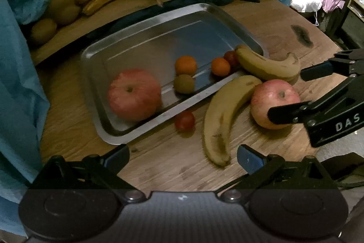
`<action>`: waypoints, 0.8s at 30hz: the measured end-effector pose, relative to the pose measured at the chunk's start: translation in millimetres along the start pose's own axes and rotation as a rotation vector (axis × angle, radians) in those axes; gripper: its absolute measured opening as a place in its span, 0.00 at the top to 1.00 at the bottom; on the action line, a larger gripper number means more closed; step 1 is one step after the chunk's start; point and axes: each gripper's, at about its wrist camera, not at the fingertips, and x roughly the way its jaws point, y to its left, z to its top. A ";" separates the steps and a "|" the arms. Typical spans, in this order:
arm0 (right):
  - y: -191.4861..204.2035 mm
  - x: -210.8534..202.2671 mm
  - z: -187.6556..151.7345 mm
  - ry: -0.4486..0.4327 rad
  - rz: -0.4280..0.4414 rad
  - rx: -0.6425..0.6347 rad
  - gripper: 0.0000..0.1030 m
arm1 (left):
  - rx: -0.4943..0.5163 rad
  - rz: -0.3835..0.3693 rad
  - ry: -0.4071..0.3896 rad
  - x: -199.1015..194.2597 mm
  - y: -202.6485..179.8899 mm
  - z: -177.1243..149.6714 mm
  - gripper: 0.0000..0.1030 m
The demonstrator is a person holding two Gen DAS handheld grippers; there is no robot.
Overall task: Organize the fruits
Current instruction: 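Move the left gripper to a yellow banana while the right approaches the large red apple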
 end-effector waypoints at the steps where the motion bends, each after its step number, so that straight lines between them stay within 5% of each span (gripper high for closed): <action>1: -0.7 3.0 0.7 0.016 0.009 -0.004 0.01 | 0.001 -0.004 0.008 1.8 -1.3 1.1 0.00; 14: -6.1 19.3 3.2 0.076 0.045 -0.045 0.03 | 0.009 0.004 0.015 5.5 -10.2 14.6 0.05; 24: -16.2 13.2 -3.0 0.066 0.119 0.006 0.16 | 0.073 0.023 0.028 5.0 -15.6 17.7 0.11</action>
